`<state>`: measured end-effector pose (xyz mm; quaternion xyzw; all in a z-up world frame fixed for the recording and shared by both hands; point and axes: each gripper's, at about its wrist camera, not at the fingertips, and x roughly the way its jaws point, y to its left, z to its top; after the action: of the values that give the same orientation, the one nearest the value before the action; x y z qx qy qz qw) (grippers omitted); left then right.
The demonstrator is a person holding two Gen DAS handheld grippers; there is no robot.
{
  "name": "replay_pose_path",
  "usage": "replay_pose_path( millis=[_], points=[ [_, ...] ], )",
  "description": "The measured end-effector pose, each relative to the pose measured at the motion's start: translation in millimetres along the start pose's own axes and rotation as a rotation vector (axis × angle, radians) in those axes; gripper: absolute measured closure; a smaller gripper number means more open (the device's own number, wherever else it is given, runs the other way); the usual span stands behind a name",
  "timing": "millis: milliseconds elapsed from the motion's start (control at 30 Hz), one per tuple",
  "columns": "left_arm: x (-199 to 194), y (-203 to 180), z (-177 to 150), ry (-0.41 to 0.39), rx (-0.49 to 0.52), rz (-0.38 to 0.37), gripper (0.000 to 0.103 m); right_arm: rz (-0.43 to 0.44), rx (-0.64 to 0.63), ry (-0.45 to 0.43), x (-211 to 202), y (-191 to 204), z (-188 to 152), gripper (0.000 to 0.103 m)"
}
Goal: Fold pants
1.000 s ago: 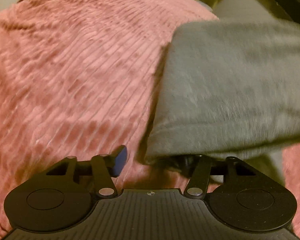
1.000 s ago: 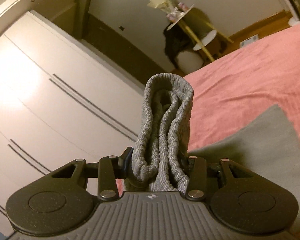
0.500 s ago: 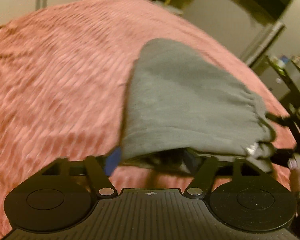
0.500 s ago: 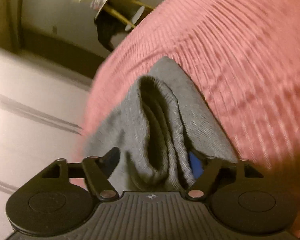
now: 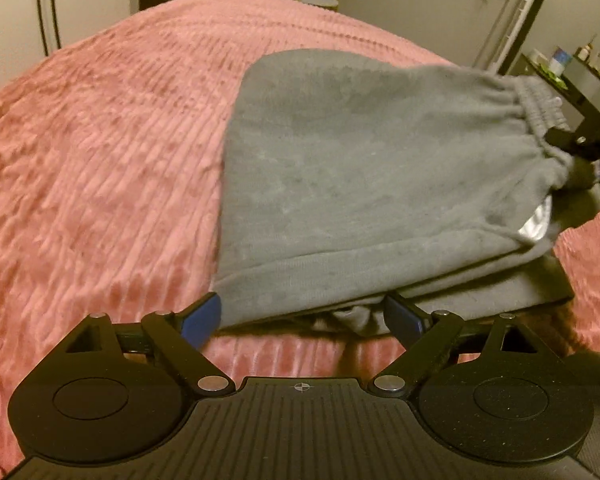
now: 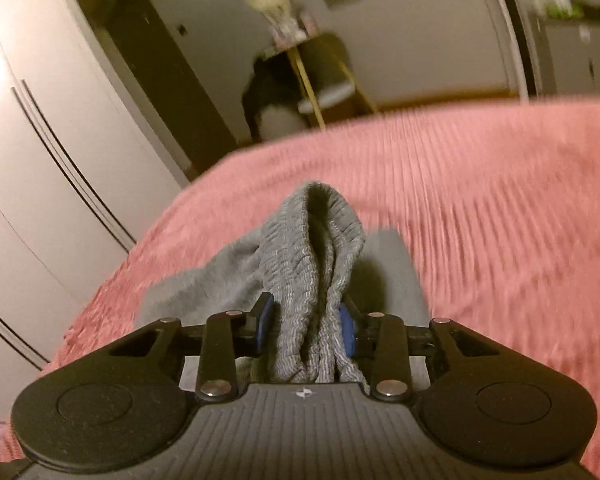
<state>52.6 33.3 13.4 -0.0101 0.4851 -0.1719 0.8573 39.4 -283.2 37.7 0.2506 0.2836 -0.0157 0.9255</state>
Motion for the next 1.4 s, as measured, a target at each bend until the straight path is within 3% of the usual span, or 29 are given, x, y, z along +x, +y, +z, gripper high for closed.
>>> replay_pose_path(
  millis=[300, 433, 500, 533, 567, 667, 833, 967, 1067, 1200, 1300, 1333, 1367, 1400],
  points=[
    [-14, 13, 1, -0.051, -0.07, -0.027, 0.011, -0.113, -0.052, 0.036, 0, -9, -10, 0.071],
    [-29, 25, 7, -0.118, -0.167, -0.067, 0.01, -0.138, -0.064, 0.077, 0, -21, -18, 0.069],
    [-34, 31, 13, -0.133, -0.215, -0.082, 0.01, -0.235, -0.123, 0.079, 3, -22, -23, 0.06],
    [-36, 34, 17, -0.136, -0.229, -0.079, 0.009, -0.28, -0.128, 0.06, -2, -21, -23, 0.039],
    [-37, 35, 21, -0.142, -0.236, -0.069, 0.008, -0.304, -0.103, 0.038, -8, -23, -22, 0.038],
    [-30, 34, 36, -0.152, -0.229, -0.036, 0.008, -0.252, -0.049, -0.016, -25, -22, -17, 0.043],
    [-8, 7, 48, -0.129, -0.189, -0.093, 0.008, -0.107, -0.183, -0.018, -23, 3, -28, 0.065],
    [30, -16, 33, -0.024, -0.074, -0.058, 0.008, -0.146, -0.242, 0.039, -9, 7, -44, 0.066],
    [44, -21, 14, -0.057, 0.066, 0.002, 0.001, -0.162, -0.244, 0.065, -4, -4, -47, 0.071],
    [48, -21, 17, -0.053, 0.076, 0.021, 0.0, -0.187, -0.264, 0.083, 5, -6, -45, 0.07],
    [41, -14, 16, -0.071, 0.035, 0.012, 0.0, -0.173, -0.258, 0.087, 5, -8, -44, 0.067],
    [37, -8, 17, -0.069, -0.004, 0.008, 0.0, -0.154, -0.241, 0.082, 0, -10, -42, 0.06],
    [35, 2, 19, -0.066, -0.059, -0.01, 0.0, -0.133, -0.208, 0.077, -7, -15, -40, 0.035],
    [32, 13, 21, -0.062, -0.124, -0.034, 0.0, -0.131, -0.161, 0.075, -12, -22, -37, 0.023]
  ],
)
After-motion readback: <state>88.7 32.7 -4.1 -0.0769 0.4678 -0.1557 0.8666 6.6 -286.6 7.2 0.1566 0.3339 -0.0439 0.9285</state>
